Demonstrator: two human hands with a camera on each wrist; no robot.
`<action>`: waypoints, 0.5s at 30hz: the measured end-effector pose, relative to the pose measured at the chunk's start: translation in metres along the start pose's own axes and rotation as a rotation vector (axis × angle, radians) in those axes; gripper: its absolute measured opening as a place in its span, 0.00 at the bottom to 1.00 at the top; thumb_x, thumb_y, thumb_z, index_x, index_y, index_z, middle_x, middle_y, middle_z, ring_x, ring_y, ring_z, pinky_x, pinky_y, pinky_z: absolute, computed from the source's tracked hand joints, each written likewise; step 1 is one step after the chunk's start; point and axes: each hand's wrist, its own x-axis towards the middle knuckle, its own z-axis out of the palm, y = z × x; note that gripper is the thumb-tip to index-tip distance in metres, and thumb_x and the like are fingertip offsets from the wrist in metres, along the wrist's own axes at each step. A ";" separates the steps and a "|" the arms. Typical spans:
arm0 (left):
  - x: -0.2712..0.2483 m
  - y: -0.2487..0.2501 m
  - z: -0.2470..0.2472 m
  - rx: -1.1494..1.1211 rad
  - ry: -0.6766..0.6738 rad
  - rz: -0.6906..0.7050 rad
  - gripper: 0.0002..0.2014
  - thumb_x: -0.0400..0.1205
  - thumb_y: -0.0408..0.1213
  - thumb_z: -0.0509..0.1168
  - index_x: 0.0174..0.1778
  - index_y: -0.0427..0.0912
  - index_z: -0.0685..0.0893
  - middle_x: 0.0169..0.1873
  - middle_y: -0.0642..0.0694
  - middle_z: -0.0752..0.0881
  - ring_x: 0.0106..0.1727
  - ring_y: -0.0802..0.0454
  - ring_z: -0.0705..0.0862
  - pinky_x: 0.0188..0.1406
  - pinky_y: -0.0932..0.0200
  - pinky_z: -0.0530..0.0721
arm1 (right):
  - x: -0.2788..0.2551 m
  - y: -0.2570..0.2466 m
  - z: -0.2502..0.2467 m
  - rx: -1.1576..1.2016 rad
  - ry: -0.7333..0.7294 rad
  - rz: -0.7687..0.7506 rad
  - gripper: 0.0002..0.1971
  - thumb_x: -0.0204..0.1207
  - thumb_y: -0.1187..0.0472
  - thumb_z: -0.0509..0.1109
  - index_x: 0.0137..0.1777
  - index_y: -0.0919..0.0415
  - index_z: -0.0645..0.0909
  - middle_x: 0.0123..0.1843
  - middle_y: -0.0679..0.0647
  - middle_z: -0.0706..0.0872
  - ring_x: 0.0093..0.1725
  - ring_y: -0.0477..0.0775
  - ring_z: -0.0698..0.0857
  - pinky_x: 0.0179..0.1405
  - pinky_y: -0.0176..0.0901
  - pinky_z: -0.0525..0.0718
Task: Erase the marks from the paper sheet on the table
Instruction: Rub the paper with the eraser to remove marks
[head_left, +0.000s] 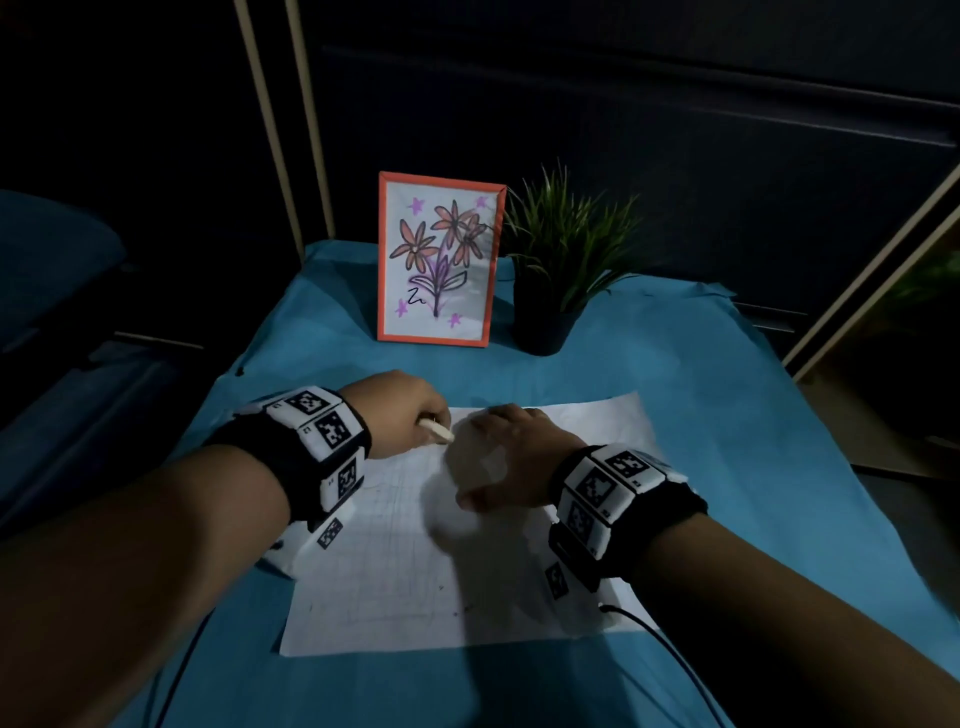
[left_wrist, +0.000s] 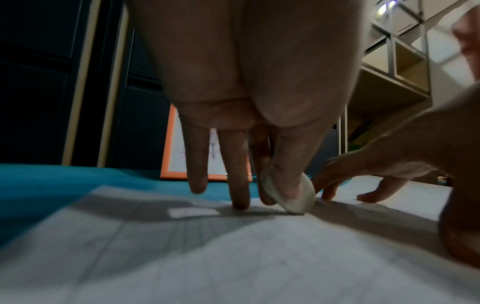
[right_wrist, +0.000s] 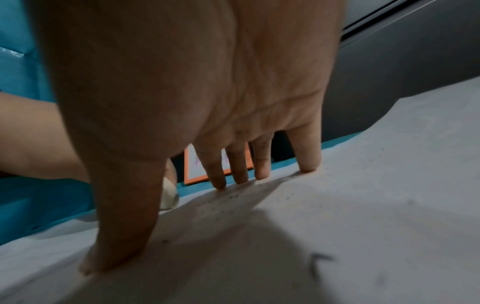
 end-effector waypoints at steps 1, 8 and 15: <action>-0.001 0.000 -0.001 0.002 0.000 -0.003 0.07 0.82 0.42 0.67 0.53 0.52 0.87 0.50 0.53 0.86 0.51 0.52 0.82 0.53 0.56 0.80 | 0.000 0.000 0.000 0.000 -0.002 -0.001 0.49 0.63 0.35 0.76 0.81 0.49 0.58 0.80 0.49 0.60 0.79 0.56 0.59 0.76 0.54 0.67; 0.007 0.003 0.003 0.069 0.074 -0.016 0.04 0.84 0.42 0.63 0.50 0.49 0.82 0.50 0.49 0.84 0.53 0.48 0.80 0.48 0.57 0.75 | -0.002 -0.002 -0.003 -0.033 -0.026 0.023 0.50 0.64 0.34 0.74 0.82 0.49 0.55 0.80 0.49 0.59 0.79 0.56 0.58 0.76 0.55 0.66; -0.001 0.003 0.000 0.066 0.003 -0.009 0.07 0.85 0.42 0.62 0.56 0.48 0.81 0.54 0.50 0.83 0.54 0.48 0.80 0.48 0.57 0.74 | -0.001 -0.006 -0.004 -0.023 -0.030 0.046 0.50 0.62 0.34 0.75 0.81 0.46 0.55 0.80 0.47 0.59 0.80 0.55 0.56 0.77 0.56 0.66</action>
